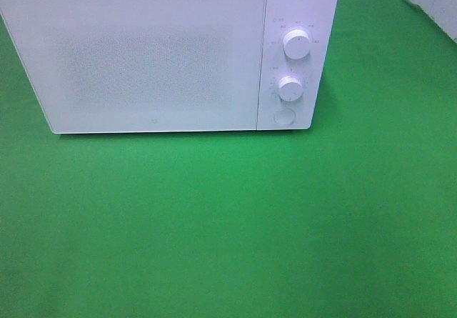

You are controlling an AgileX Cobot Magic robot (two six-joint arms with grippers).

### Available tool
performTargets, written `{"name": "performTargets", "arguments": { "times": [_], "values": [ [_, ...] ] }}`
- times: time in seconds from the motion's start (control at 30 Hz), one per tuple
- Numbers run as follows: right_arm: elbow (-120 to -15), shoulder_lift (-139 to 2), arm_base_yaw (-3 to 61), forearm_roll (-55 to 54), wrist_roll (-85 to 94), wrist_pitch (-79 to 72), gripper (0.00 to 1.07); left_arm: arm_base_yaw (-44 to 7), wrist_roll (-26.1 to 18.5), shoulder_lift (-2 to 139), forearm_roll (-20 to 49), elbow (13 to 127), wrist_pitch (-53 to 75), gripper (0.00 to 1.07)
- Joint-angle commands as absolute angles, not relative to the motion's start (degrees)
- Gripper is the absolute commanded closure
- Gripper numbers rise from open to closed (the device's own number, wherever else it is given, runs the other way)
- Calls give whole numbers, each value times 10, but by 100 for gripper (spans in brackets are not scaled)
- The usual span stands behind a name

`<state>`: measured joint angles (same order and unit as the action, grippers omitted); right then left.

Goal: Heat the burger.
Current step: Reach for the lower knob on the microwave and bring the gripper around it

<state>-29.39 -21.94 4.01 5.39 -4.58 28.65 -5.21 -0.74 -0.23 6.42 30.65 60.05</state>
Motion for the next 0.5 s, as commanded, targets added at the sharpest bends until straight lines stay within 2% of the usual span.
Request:
{"name": "performTargets", "arguments": {
  "times": [0.03, 0.27, 0.5],
  "values": [
    [-295, -243, 38, 56, -49, 250, 33, -52, -8, -16, 65, 305, 595, 9],
    [-295, -286, 38, 61, -49, 213, 33, -52, -8, -16, 65, 305, 595, 9],
    [-284, -375, 38, 58, -59, 108, 33, -52, -8, -16, 65, 305, 595, 9]
  ]
}}
